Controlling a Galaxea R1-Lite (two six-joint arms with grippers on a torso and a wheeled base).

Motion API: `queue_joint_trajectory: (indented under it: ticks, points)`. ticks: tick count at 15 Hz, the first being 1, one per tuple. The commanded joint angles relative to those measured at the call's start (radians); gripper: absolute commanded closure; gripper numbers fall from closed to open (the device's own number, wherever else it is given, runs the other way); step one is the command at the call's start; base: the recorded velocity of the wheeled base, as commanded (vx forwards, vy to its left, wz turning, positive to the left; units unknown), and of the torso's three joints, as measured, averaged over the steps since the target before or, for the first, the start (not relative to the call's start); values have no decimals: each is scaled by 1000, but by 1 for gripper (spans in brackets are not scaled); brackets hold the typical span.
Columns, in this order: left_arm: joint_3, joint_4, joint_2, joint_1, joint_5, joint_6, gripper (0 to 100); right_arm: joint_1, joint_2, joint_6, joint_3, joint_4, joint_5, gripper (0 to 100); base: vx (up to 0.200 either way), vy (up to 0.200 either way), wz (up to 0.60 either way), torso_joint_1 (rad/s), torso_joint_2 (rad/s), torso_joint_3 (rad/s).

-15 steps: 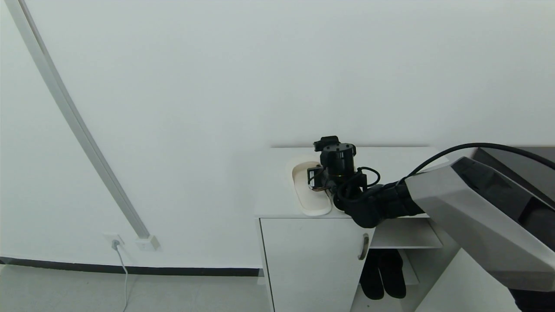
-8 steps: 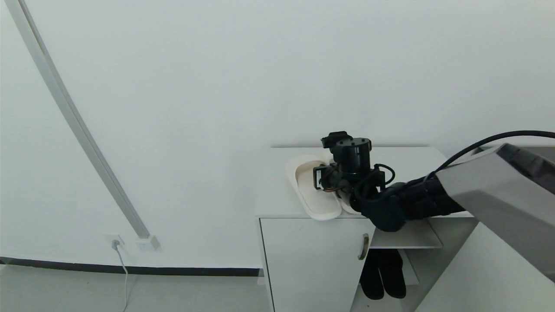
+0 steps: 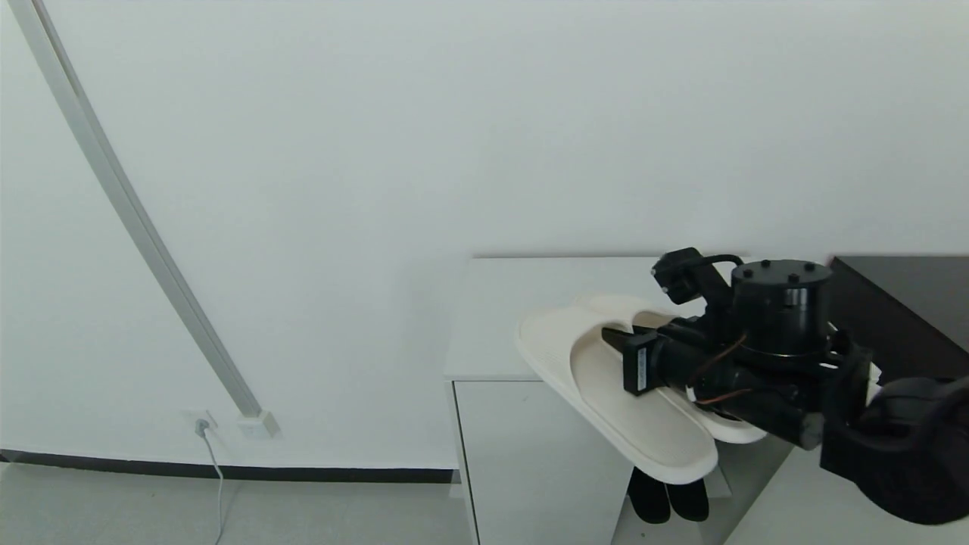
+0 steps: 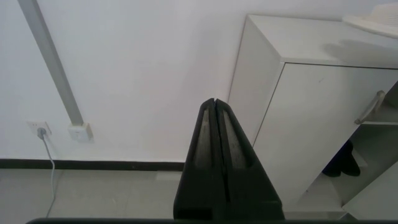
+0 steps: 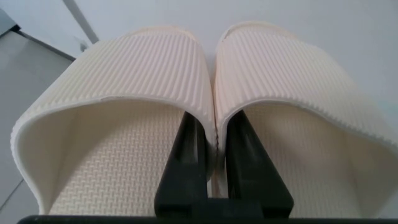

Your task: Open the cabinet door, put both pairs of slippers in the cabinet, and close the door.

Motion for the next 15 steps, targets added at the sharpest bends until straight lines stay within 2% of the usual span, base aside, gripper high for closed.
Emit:
queue_joint_trajectory:
  ticks: [1,8,15]
  points:
    - [0,0,1,0,0,0,100,25,-128,1,83,-3,10,100,0,0,0,0,0,0]
    - [0,0,1,0,0,0,100,54,-115,3,90,-3,4,100,0,0,0,0,0,0]
    - [0,0,1,0,0,-2,100,67,-108,1,95,-4,2,100,-200,0,0,0,2,3]
